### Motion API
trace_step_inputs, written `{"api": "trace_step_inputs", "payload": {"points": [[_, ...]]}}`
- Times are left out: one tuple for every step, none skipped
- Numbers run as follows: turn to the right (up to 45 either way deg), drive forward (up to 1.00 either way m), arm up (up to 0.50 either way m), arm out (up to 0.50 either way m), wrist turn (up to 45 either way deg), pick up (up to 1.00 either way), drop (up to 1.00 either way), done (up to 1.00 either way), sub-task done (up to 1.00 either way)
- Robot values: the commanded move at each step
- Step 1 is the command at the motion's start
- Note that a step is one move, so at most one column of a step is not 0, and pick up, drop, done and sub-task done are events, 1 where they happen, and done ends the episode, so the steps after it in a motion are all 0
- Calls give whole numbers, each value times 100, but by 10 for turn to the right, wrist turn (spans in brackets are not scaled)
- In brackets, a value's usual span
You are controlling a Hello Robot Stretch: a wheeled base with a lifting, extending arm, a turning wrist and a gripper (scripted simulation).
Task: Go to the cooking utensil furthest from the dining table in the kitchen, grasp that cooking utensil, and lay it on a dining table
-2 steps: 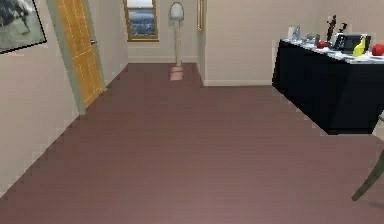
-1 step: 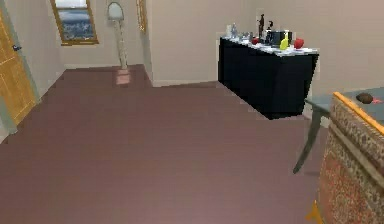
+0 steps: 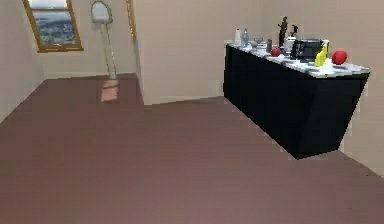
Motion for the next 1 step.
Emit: {"api": "trace_step_inputs", "payload": {"points": [[270,0,0,0,0,0,0,0,0]]}}
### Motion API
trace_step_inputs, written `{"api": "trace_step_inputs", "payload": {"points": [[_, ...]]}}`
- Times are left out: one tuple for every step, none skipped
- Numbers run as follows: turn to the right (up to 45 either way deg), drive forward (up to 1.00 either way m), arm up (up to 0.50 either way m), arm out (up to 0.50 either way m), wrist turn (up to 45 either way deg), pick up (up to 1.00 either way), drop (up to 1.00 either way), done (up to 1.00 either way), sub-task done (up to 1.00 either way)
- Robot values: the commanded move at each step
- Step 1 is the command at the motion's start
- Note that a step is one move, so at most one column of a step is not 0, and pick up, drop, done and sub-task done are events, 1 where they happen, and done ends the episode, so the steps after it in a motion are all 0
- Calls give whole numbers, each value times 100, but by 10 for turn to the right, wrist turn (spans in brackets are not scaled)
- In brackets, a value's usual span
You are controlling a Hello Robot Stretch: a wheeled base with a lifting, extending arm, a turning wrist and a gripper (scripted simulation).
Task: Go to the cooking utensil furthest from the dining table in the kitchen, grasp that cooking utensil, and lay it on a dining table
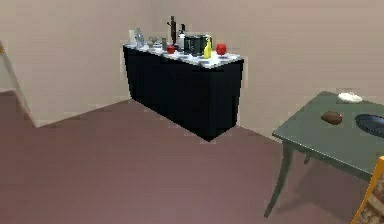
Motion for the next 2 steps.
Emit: {"api": "trace_step_inputs", "payload": {"points": [[0,50,0,0,0,0,0,0,0],[450,0,0,0,0,0,0,0,0]]}}
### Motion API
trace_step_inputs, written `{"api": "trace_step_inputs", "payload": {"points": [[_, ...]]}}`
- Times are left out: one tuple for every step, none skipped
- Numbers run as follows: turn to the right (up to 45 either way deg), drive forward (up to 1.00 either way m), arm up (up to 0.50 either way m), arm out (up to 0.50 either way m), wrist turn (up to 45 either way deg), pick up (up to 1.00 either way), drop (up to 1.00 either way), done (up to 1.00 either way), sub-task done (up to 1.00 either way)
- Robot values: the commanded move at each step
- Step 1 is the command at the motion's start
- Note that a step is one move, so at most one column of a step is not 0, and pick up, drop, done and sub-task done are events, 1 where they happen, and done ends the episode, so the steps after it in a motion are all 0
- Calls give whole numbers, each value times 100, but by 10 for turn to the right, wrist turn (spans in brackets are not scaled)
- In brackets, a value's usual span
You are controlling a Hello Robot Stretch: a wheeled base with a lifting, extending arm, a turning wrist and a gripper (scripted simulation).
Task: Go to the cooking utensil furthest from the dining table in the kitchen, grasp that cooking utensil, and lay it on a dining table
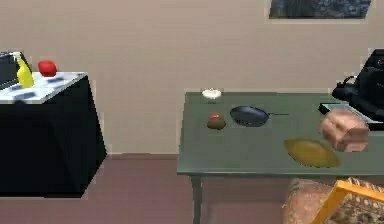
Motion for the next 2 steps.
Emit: {"api": "trace_step_inputs", "payload": {"points": [[-450,0,0,0,0,0,0,0,0],[-210,0,0,0,0,0,0,0,0]]}}
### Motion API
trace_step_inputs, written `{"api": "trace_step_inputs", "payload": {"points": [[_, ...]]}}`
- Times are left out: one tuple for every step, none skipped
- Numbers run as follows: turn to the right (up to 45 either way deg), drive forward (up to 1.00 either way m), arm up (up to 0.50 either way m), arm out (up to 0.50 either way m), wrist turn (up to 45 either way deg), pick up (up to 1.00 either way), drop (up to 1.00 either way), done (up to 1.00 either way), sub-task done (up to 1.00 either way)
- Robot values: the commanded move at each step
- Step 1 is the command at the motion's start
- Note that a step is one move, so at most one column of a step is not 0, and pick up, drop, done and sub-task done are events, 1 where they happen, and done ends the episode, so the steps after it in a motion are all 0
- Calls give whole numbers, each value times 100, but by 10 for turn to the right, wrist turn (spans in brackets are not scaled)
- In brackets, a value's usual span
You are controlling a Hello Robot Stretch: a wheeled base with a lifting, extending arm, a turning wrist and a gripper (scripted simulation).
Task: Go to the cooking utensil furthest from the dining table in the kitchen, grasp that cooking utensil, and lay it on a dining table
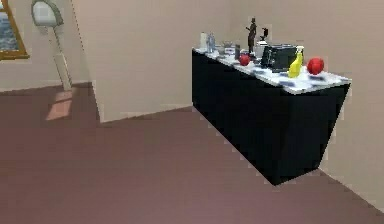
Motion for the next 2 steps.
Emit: {"api": "trace_step_inputs", "payload": {"points": [[0,100,0,0,0,0,0,0,0],[-30,0,0,0,0,0,0,0,0]]}}
